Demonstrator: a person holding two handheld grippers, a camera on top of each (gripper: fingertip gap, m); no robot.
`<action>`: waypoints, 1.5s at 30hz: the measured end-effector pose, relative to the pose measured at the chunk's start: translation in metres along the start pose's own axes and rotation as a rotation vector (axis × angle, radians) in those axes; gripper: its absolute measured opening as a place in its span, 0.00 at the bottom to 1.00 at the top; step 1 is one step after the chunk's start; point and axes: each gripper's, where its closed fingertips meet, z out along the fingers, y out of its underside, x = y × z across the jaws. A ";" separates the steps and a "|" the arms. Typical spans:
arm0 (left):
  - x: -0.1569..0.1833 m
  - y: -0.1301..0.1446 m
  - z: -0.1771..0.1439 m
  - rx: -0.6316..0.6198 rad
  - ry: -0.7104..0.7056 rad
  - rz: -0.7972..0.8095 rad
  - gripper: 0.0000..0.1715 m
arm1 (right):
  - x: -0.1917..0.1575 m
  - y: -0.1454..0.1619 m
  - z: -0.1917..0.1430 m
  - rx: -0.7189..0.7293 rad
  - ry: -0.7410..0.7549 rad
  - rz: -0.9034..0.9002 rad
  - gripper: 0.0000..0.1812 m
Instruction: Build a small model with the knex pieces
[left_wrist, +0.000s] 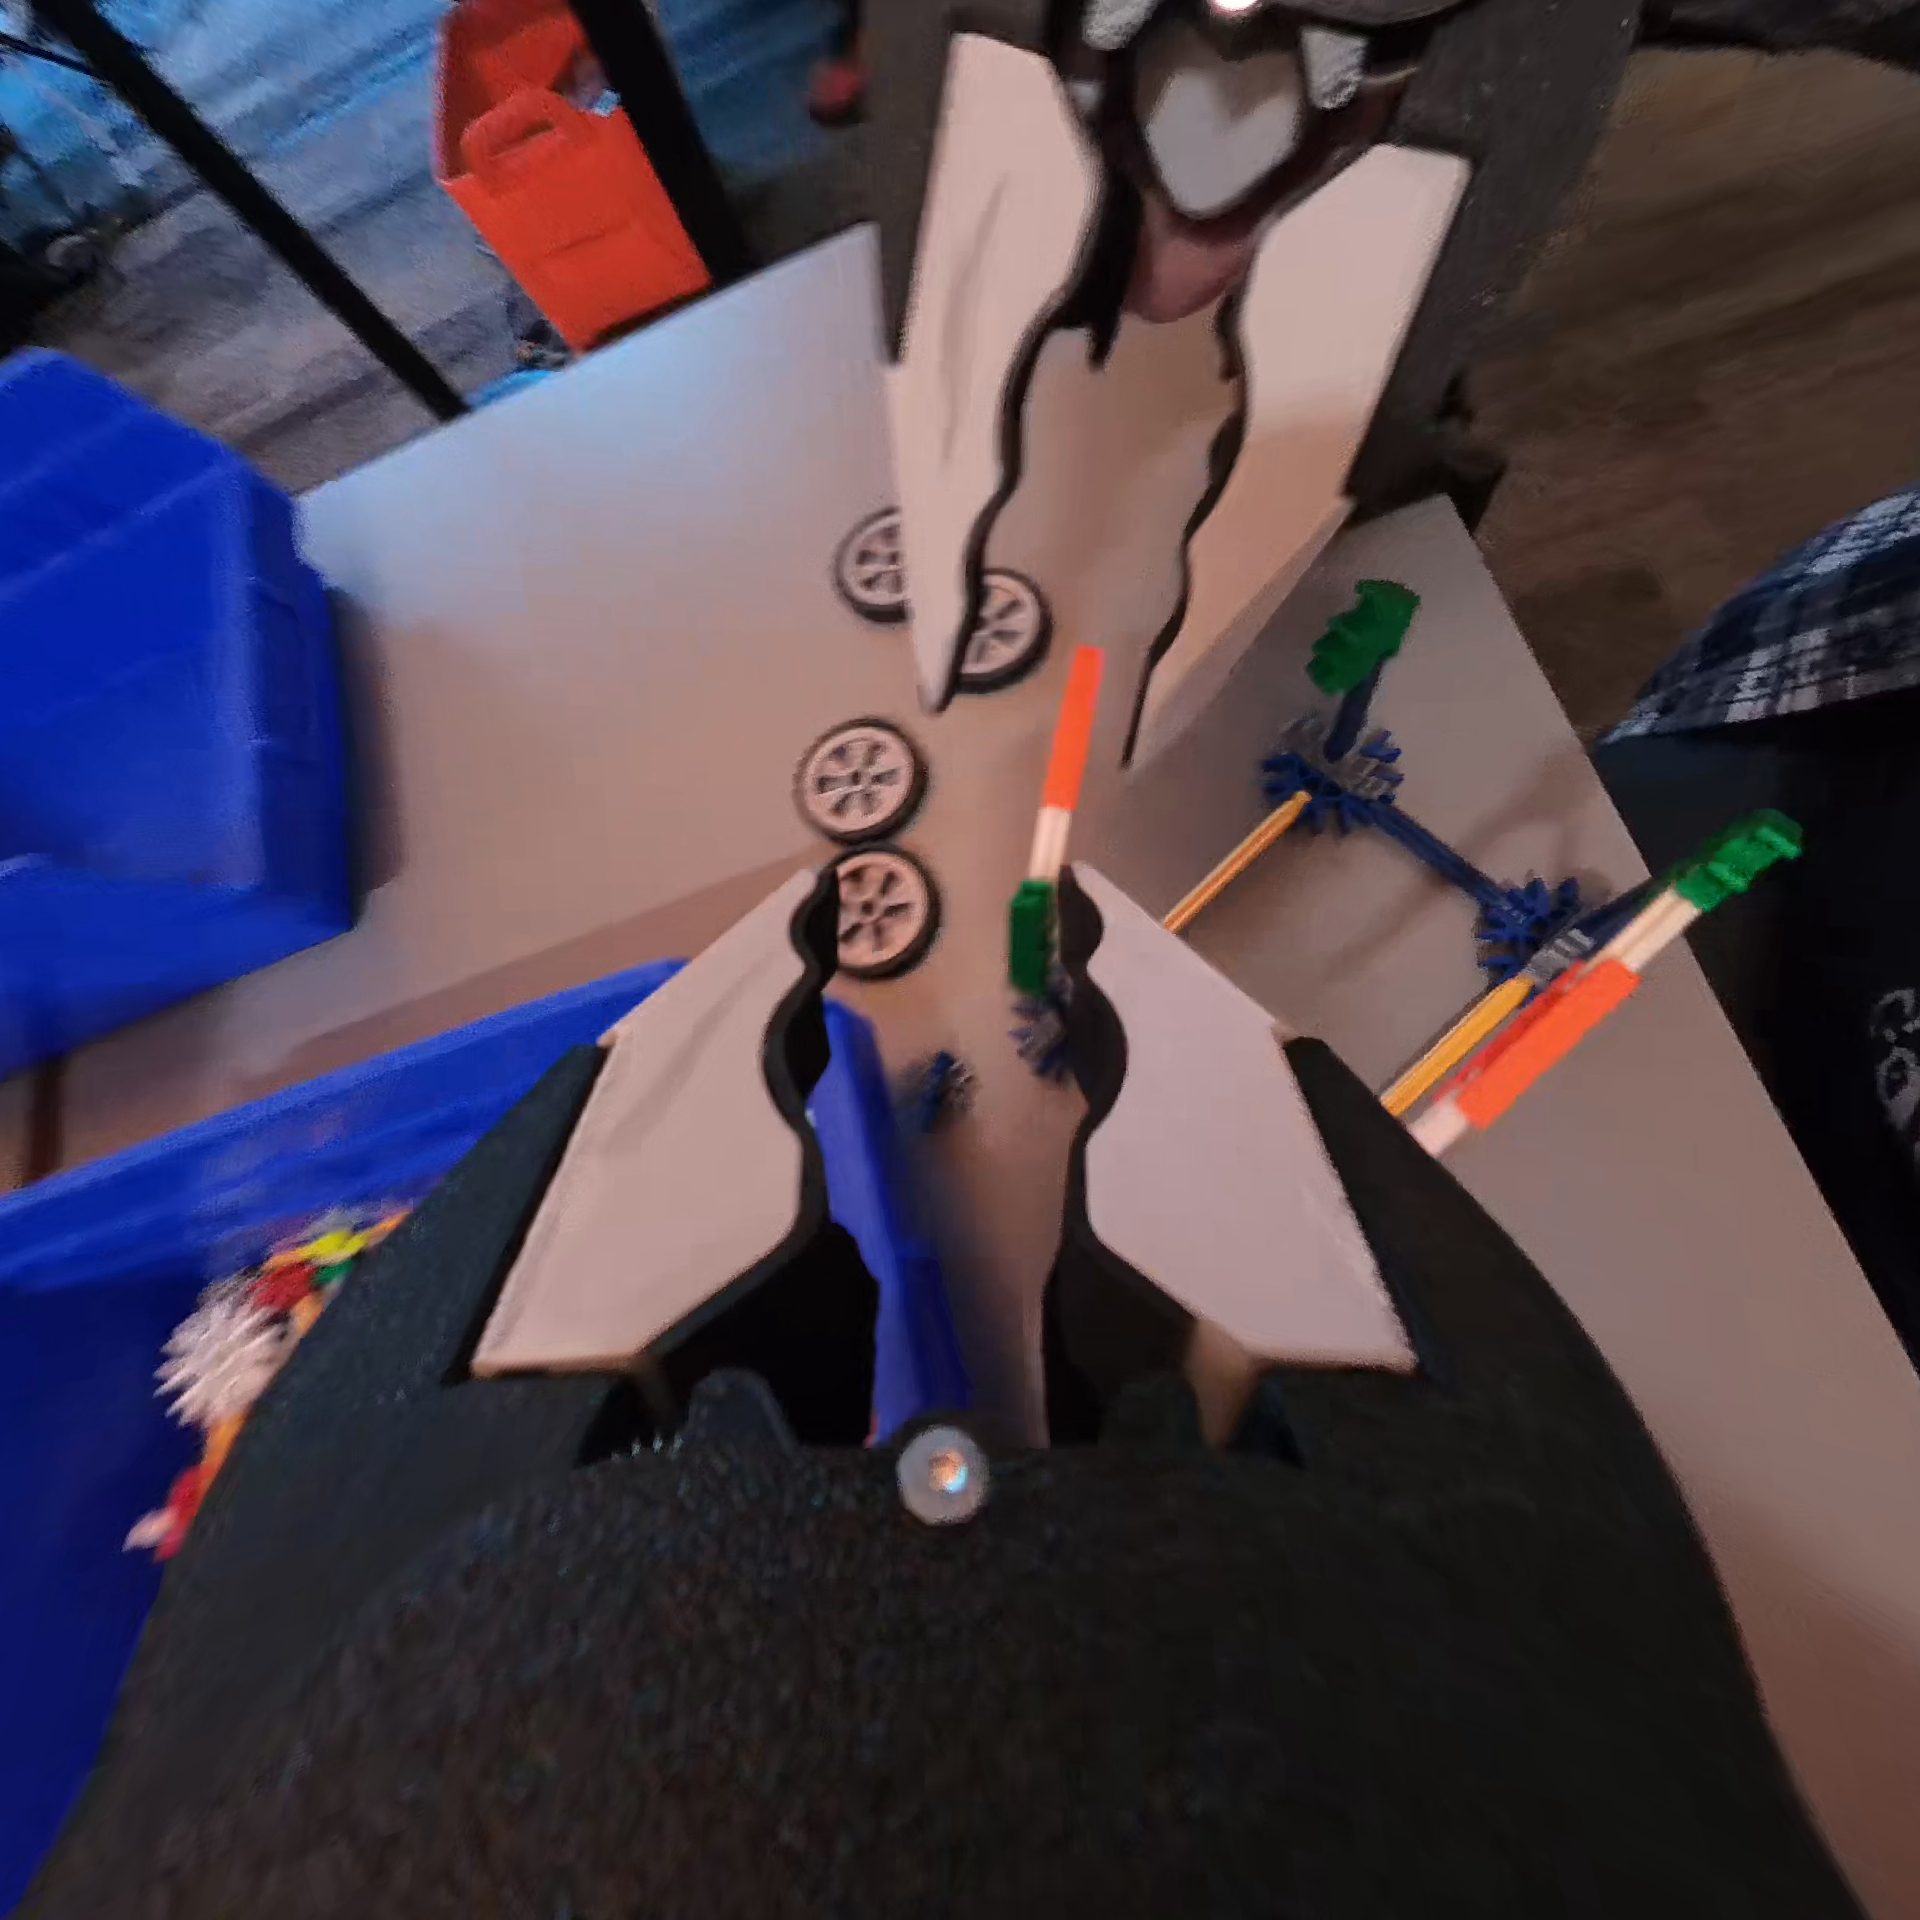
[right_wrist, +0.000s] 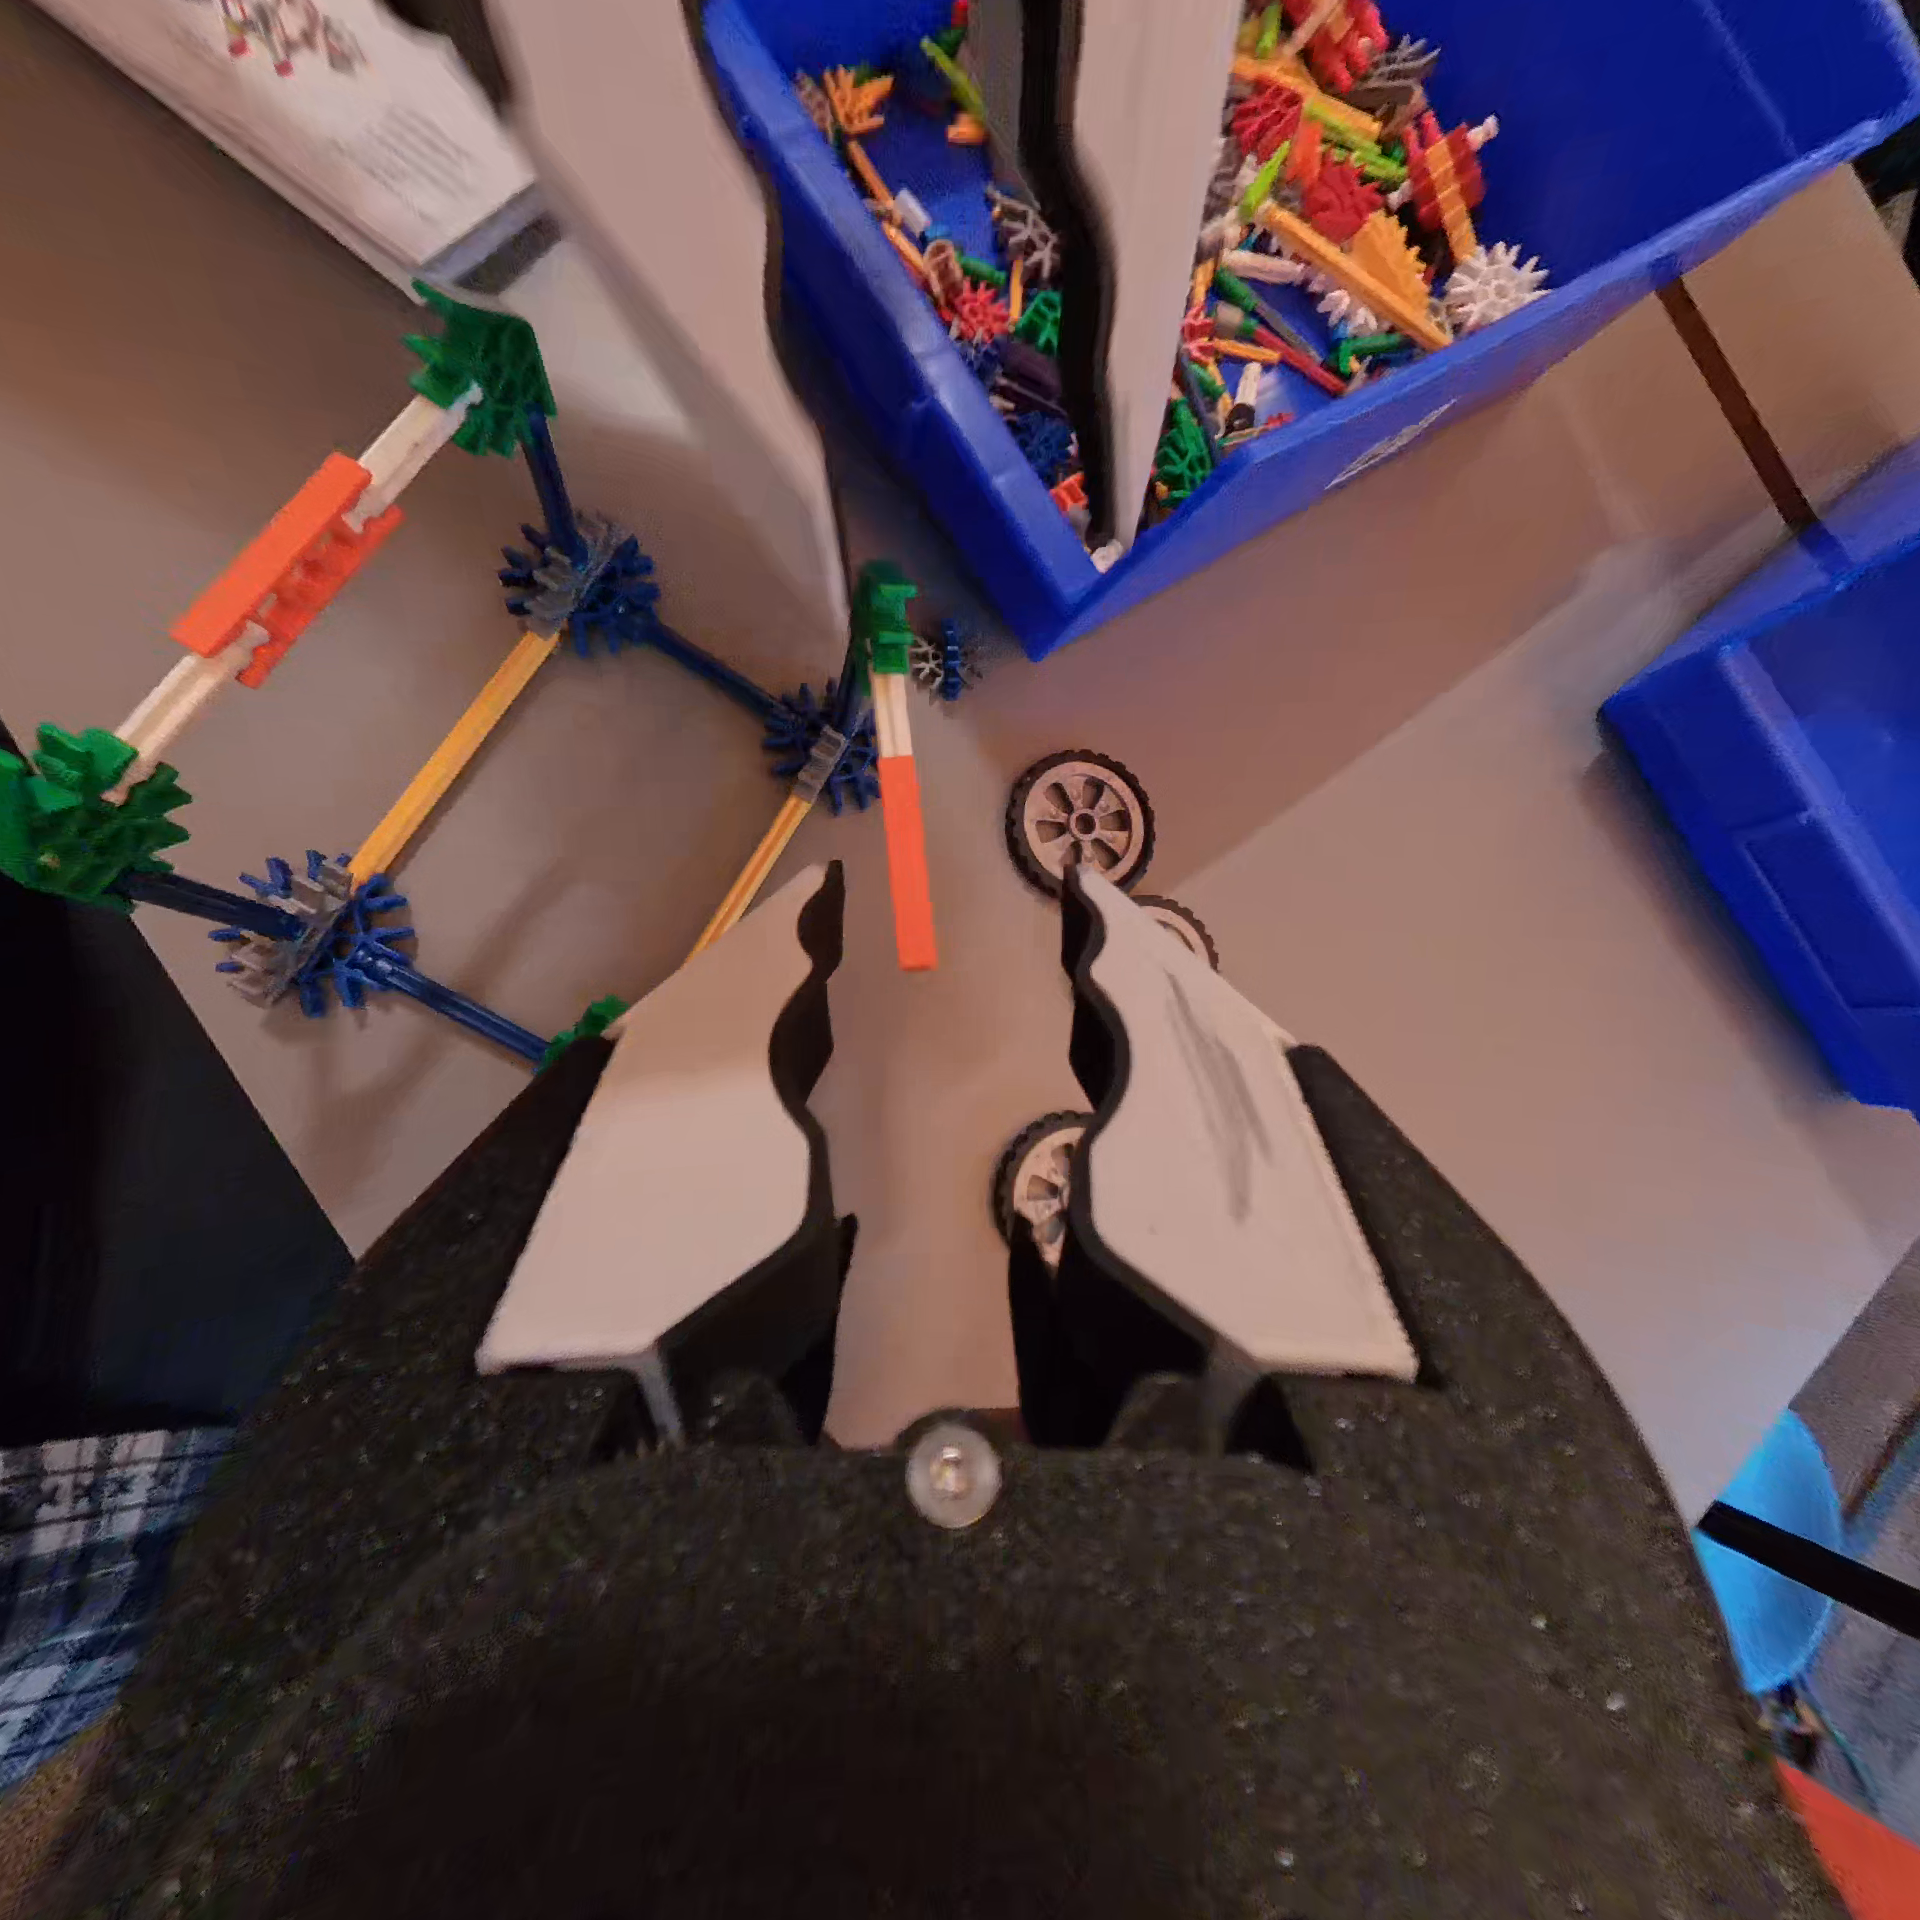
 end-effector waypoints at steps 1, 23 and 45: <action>-0.010 0.001 -0.015 -0.001 -0.033 -0.002 0.24 | 0.002 0.000 -0.004 0.015 0.000 0.015 0.24; -0.134 0.151 0.000 -0.591 -0.010 -0.011 0.09 | 0.024 0.033 -0.028 0.163 0.121 0.205 0.19; -0.139 0.109 -0.029 -0.451 -0.202 0.142 0.02 | 0.030 -0.002 -0.047 0.344 0.125 0.241 0.19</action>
